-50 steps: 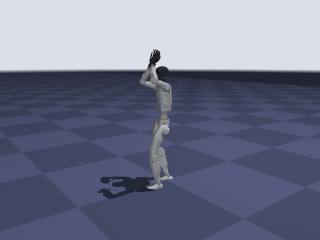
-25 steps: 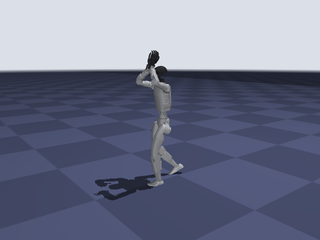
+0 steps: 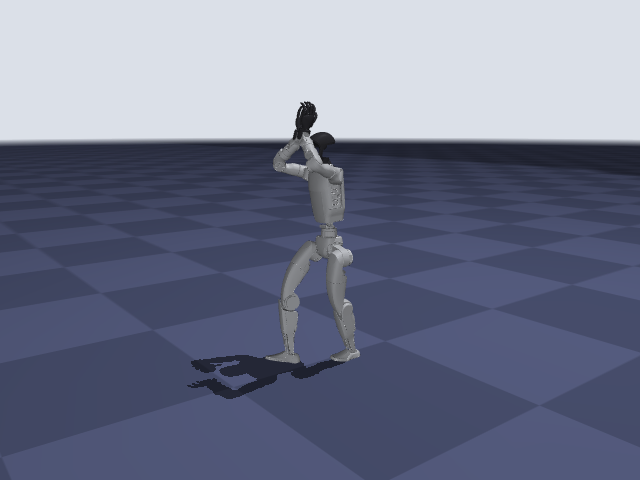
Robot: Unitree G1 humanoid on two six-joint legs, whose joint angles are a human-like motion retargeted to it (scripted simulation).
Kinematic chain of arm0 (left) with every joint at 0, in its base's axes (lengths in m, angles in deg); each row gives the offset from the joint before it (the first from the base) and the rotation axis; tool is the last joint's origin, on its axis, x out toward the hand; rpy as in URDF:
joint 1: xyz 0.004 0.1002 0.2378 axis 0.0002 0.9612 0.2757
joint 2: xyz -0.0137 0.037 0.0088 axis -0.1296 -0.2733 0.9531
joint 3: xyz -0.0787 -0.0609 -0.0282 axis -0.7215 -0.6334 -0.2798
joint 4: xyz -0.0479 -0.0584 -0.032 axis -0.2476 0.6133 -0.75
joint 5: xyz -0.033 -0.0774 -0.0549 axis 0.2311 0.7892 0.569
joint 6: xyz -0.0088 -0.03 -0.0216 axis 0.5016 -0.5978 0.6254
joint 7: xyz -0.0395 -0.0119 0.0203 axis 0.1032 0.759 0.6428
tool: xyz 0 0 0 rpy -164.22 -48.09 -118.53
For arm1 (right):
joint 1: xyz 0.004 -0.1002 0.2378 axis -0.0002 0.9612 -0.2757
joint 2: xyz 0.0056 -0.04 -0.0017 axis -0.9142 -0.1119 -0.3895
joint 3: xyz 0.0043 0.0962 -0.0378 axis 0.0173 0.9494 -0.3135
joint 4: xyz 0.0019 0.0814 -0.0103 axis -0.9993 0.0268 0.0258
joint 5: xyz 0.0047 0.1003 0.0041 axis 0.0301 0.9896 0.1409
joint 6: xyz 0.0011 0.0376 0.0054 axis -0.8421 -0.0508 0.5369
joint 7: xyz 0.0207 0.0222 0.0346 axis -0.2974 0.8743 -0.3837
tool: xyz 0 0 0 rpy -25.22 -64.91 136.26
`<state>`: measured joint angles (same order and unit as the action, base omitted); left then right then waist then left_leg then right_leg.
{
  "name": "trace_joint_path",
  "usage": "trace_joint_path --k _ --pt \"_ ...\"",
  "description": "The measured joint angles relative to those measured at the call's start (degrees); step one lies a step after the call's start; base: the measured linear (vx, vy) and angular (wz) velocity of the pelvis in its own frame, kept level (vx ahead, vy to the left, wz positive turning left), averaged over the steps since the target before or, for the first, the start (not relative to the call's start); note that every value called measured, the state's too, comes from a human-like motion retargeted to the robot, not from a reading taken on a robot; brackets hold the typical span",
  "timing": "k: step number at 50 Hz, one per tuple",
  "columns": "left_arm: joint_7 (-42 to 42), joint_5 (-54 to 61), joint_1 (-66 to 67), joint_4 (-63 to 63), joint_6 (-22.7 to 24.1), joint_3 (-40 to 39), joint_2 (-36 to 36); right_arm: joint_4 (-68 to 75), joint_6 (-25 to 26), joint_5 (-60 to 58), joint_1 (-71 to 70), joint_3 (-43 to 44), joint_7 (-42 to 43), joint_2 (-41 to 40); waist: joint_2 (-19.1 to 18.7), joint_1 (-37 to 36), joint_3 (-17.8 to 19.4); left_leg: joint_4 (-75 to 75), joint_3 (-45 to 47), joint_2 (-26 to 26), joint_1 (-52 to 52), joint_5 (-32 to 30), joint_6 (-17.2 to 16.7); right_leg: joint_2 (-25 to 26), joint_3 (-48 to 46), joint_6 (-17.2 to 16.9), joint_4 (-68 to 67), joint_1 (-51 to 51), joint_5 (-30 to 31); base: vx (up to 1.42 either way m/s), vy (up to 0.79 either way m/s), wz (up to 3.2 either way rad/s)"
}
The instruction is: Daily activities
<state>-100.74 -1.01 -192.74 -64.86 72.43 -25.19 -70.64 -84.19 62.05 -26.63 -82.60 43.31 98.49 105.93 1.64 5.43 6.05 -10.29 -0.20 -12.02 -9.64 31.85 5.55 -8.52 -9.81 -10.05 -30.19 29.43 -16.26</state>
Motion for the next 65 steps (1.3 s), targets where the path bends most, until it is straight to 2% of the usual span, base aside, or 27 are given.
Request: trace_joint_path --k 5,8,11,13,15,19,22,25,28,33,39,44,48,52,57,60,62,65 --pt "-1.75 -3.25 0.36 -0.78 -1.12 -0.56 0.32 1.09 0.66 -0.99 -0.41 -0.33 2.48 0.36 -1.74 -0.08 -1.6 -0.81 0.14 1.0 -3.45 2.15 -1.33 2.59 -2.29 -0.47 9.56 -0.36 3.65 0.49 -0.02 0.23" --pt "-2.19 -4.98 0.82 -1.12 -1.93 -0.7 0.46 1.44 1.07 -1.68 -0.03 -0.58 3.58 0.71 -2.91 0.5 -2.75 -2.25 3.69 2.43 -5.32 2.57 -2.83 2.96 -3.24 0.91 8.68 -1.13 4.61 0.57 -0.03 0.33" --pt "-2.24 -6.95 0.99 -1.25 -3.06 -0.7 0.5 1.49 1.43 -2.46 0.22 -1.1 4.5 1.28 -4.75 1.43 -3.1 -6.23 3.5 4.29 -6.92 1.75 -4.43 3.9 -3.89 3.01 6.33 -3.13 4.39 0.63 -0.06 0.26" --pt "-2.18 -8.0 1.16 -1.28 -3.8 -0.6 0.53 1.44 1.63 -2.93 0.55 -1.42 4.93 1.57 -6.15 1.99 -2.91 -10.9 3.54 6.05 -7.37 -0.54 -6.2 4.85 -4.17 4.69 4.42 -4.91 3.12 0.63 -0.07 0.18" --pt "-2.13 -9.1 1.1 -1.26 -4.61 -0.51 0.47 1.23 1.93 -3.22 0.68 -1.89 5.07 1.98 -7.75 2.95 -2.22 -18.37 5.15 9.3 -6.84 -6.75 -9.01 6.09 -4.72 6.32 3.25 -7.4 1.28 0.62 -0.08 0.22" --pt "-2.11 -10.43 1.12 -1.31 -6.2 -0.04 0.15 0.72 2.58 -3.04 0.84 -2.2 5.15 2.39 -10.45 3.21 -0.55 -37.8 8.77 16.36 -1.93 -15.79 -11.64 9.75 -4.58 9.34 2.69 -12.95 -2.48 0.57 -0.08 -0.02" --pt "-1.86 -10.25 0.6 -1.53 -6.98 0.49 -0.27 0.25 3.13 -2.16 0.8 -2.06 5.59 2.87 -11.72 2.52 0.24 -50.55 11.72 21.96 3.84 -17.46 -10.43 12.14 -4.06 10.59 3.82 -17.1 -4.47 0.51 -0.08 -0.21" --pt "-2.37 -9.77 -0.61 -1.46 -7.85 0.95 -0.92 0.04 3.57 -1.1 0.78 -1.71 6.28 3.26 -12.18 1.26 0.49 -57.07 14.12 26.27 10.06 -13.78 -7.79 13.7 -3.11 10.77 6.04 -21.15 -5.65 0.47 -0.08 -0.35" --pt "-3.63 -9.59 -2.07 -1.2 -8.37 1.49 -1.69 0.25 3.83 -0.02 0.91 -1.34 6.78 3.38 -12.33 -0.39 0.39 -55.24 15.37 28.01 15.97 -8.79 -6.2 14.79 -1.6 10.15 8.77 -25.08 -6.13 0.42 -0.06 -0.48" --pt "-6.39 -9.51 -5.2 0.23 -9.0 2.54 -2.81 1.22 3.85 0.9 0.49 -0.79 7.3 4.11 -11.83 -2.95 0.4 -39.23 15.17 25.6 23.67 -5.6 -7.14 15.46 1.71 8.61 13.52 -31.81 -6.1 0.39 -0.03 -0.5" --pt "-8.49 -9.54 -8.25 3.56 -8.96 3.86 -3.23 3.03 4.23 -0.02 0.13 0.1 7.56 5.15 -10.48 -4.06 0.68 -16.8 12.0 19.53 28.24 -10.79 -10.29 14.99 4.85 7.36 15.73 -38.4 -7.83 0.36 0.0 -0.33" --pt "-9.05 -9.75 -9.39 5.41 -9.08 4.27 -2.68 3.82 4.62 -0.85 0.31 1.05 6.88 5.67 -9.06 -3.93 0.23 -9.6 9.42 16.38 30.13 -14.26 -10.52 14.6 7.21 7.07 13.66 -41.68 -10.35 0.43 0.06 -0.15" --pt "-8.91 -9.34 -10.09 6.56 -9.24 4.36 -1.59 3.92 4.59 -1.16 0.48 1.72 5.7 6.15 -7.42 -3.85 0.01 -10.81 8.69 14.27 29.75 -16.07 -8.97 13.91 10.49 6.7 10.2 -43.35 -11.55 0.54 0.1 -0.04" --pt "-8.0 -9.08 -10.23 7.38 -9.48 4.25 -0.34 3.73 4.67 -1.74 1.18 2.23 4.19 6.68 -5.12 -3.65 -0.01 -15.28 8.93 11.97 28.55 -15.84 -6.36 12.63 14.11 4.87 3.78 -43.99 -10.21 0.61 0.13 0.06" --pt "-5.74 -8.98 -9.55 7.37 -9.59 3.42 1.68 2.46 4.87 -2.31 2.91 2.72 1.3 6.96 -1.6 -3.2 -0.12 -16.87 9.29 7.55 25.11 -11.97 -2.44 9.2 15.51 -0.75 -11.72 -39.93 0.33 0.62 0.13 0.15" --pt "-4.08 -8.75 -8.16 6.58 -9.47 2.58 2.48 1.41 4.91 -1.97 4.12 3.05 -0.55 6.47 0.01 -2.71 -0.2 -15.42 9.07 5.18 22.19 -10.13 -0.79 5.49 13.16 -1.77 -23.74 -34.63 5.29 0.59 0.12 0.22" --pt "-3.04 -8.49 -6.95 6.0 -9.33 1.98 2.64 0.83 4.86 -1.7 4.65 3.23 -1.48 5.94 0.8 -2.2 -0.29 -13.85 8.6 3.73 20.0 -9.22 0.06 2.87 11.43 -1.13 -30.57 -30.39 6.46 0.56 0.11 0.29" --pt "-1.71 -8.07 -5.14 5.25 -9.16 1.1 2.45 0.24 4.54 -1.35 5.12 3.41 -2.46 5.2 1.49 -1.07 -0.43 -11.11 7.36 1.86 16.49 -8.17 0.78 -0.83 8.99 1.58 -37.03 -23.83 4.09 0.53 0.09 0.39"
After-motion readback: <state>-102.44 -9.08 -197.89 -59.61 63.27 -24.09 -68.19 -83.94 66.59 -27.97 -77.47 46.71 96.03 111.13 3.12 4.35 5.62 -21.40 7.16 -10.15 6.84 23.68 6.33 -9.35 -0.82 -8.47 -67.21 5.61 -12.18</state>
